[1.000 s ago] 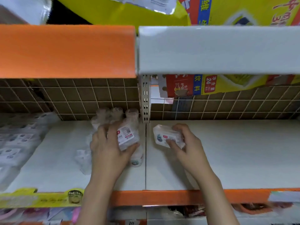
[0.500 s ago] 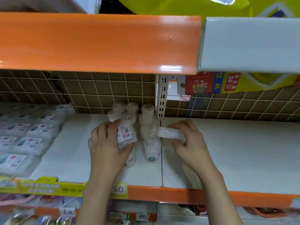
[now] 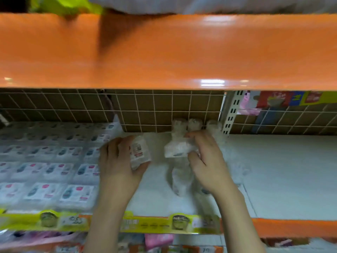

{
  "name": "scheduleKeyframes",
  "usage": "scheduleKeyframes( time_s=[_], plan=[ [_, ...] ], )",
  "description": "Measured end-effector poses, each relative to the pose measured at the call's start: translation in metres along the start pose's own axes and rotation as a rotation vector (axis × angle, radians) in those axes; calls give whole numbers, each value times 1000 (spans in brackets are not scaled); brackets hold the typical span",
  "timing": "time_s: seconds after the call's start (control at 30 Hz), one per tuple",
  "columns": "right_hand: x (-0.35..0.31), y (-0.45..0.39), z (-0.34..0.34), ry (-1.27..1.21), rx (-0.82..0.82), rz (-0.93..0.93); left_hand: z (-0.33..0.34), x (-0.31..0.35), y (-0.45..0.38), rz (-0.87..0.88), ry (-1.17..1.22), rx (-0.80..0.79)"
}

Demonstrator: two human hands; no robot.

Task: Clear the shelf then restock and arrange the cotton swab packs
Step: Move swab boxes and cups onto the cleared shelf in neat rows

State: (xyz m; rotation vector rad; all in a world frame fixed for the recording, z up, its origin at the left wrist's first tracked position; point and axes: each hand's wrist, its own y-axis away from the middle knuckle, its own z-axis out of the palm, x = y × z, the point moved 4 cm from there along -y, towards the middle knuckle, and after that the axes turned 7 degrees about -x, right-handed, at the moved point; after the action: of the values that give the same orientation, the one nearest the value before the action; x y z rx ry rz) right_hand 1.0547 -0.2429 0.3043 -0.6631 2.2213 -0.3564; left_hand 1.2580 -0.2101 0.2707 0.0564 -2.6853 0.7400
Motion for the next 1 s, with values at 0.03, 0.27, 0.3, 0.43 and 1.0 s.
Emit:
scheduleKeyframes(
  time_s=[0.03, 0.27, 0.3, 0.43, 1.0],
  plan=[
    [-11, -3, 14, -22, 4, 5, -8, -17, 1, -11, -4, 10],
    [-59, -9, 85, -75, -21, 85, -43, -99, 7, -43, -3, 43],
    [-60, -9, 91, -70, -34, 101, -46, -101, 8, -37, 4, 54],
    [-66, -7, 101, -54, -45, 127, -50, -105, 11, -17, 20, 81],
    [-93, -28, 149, 107, 33, 90, -64, -161, 22, -83, 102, -24]
  ],
)
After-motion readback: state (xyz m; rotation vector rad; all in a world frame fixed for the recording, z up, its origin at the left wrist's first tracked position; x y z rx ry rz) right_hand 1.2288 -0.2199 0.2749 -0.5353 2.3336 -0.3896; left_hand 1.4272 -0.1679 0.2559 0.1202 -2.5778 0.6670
